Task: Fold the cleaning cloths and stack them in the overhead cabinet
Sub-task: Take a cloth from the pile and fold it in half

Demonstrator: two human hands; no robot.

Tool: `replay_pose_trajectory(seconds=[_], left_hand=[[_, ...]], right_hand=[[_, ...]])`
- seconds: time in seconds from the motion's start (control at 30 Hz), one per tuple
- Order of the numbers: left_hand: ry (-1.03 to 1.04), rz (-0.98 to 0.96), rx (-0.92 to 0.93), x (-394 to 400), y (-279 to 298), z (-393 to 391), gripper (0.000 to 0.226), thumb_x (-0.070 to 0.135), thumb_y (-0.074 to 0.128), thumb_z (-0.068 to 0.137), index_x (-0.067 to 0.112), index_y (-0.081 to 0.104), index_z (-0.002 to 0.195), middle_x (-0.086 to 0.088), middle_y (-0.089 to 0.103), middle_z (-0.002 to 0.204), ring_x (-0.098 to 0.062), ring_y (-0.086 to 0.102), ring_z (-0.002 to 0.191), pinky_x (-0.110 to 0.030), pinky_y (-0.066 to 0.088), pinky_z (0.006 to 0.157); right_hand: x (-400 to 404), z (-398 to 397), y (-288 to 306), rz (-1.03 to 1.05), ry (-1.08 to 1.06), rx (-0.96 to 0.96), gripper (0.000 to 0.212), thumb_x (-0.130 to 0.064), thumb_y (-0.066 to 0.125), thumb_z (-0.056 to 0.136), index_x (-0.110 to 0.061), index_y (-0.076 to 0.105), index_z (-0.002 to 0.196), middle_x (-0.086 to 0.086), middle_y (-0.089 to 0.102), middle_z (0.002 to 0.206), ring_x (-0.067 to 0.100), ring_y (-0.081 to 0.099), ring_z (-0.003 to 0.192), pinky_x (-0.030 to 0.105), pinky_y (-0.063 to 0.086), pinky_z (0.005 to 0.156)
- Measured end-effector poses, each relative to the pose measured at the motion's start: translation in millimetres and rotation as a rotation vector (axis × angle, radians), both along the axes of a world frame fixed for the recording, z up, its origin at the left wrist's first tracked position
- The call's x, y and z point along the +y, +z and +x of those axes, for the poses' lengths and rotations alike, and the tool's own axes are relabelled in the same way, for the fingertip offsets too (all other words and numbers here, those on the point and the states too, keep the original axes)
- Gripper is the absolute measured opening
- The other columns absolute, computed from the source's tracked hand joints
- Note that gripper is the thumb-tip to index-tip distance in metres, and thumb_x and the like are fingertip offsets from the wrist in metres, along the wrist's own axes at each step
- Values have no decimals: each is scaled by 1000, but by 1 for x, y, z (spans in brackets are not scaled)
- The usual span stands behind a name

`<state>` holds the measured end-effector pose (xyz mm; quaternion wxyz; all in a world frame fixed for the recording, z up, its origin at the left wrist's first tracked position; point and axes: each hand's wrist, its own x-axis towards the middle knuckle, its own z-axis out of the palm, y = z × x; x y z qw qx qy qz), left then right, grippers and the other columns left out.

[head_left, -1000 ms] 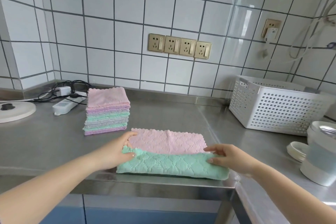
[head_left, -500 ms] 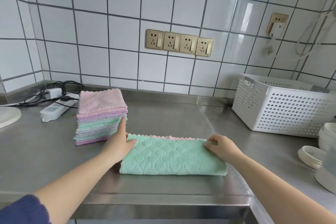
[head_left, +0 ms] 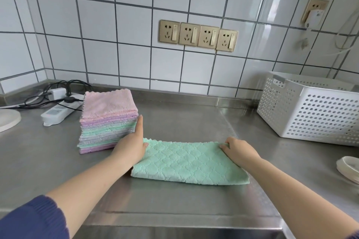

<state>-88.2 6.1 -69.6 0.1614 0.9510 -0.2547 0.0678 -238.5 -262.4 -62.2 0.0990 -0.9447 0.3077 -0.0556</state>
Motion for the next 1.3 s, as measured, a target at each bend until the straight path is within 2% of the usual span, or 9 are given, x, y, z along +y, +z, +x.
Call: replay_pose_trajectory(seconds=[0.23, 0.3, 0.4, 0.47, 0.57, 0.7, 0.8, 0.97, 1.3], left_hand=[[-38, 26, -1, -4, -3, 5, 87, 30, 50, 94, 16, -18, 147, -2, 51, 67, -16, 51, 54, -29, 38, 49], [-48, 42, 35, -2, -2, 6, 85, 34, 50, 93, 18, -13, 148, -10, 61, 101, -19, 60, 74, -29, 45, 59], [-50, 99, 38, 9, 8, 2, 70, 39, 48, 93, 21, 11, 149, -8, 38, 143, -24, 49, 122, -36, 47, 90], [-75, 72, -64, 13, 13, -7, 53, 38, 46, 94, 23, 31, 143, -3, 41, 136, -24, 48, 122, -36, 45, 92], [-229, -21, -137, -1, 20, -32, 39, 32, 43, 96, 26, 46, 134, 3, 46, 132, -22, 49, 119, -34, 42, 94], [-409, 109, -12, -43, 10, -63, 31, 26, 39, 96, 16, 55, 119, -3, 53, 126, -26, 50, 118, -37, 41, 96], [-460, 165, -16, -53, -12, -71, 34, 22, 34, 95, 15, 52, 123, -5, 51, 132, -25, 46, 123, -37, 37, 102], [-391, 219, 24, -28, -25, -75, 50, 40, 21, 100, 32, 15, 148, 7, 2, 158, -11, 1, 146, -37, 1, 118], [-304, 274, 115, -11, -18, -66, 57, 53, 21, 96, 35, 7, 149, 5, -6, 158, -15, -6, 146, -40, -3, 118]], right_hand=[[-1, 4, -1, 5, -16, 43, 33, -43, 45, 94, -12, 53, 100, 3, 60, 90, 24, 59, 86, 30, 44, 64], [1, 3, 1, 48, -35, 40, 39, -45, 47, 92, -14, 51, 117, 4, 62, 102, 23, 60, 89, 31, 48, 71], [2, -5, 13, 102, -97, 77, 53, -49, 48, 89, -21, 38, 133, 1, 62, 98, 19, 64, 76, 31, 54, 75], [6, -11, 21, -35, -82, 97, 57, -49, 48, 90, -22, 31, 137, 4, 64, 105, 21, 66, 84, 34, 54, 79], [30, -11, 25, -240, 94, 36, 54, -47, 45, 93, -21, 33, 139, 6, 44, 137, 27, 46, 123, 39, 44, 96], [85, 6, 9, -161, 285, 9, 49, -37, 41, 94, -27, 35, 142, 2, 32, 148, 23, 32, 136, 39, 24, 111], [107, 5, -15, -79, 277, 34, 49, -34, 31, 95, -31, 28, 143, 1, 24, 154, 19, 18, 143, 47, 13, 115], [98, -13, -29, -80, 229, 104, 58, -54, 19, 95, -33, 12, 149, -3, 4, 159, 15, -1, 146, 47, 1, 117], [66, -31, -26, -52, 147, 169, 75, -72, 17, 87, -32, 7, 150, 0, -1, 159, 18, -3, 147, 43, 3, 119]])
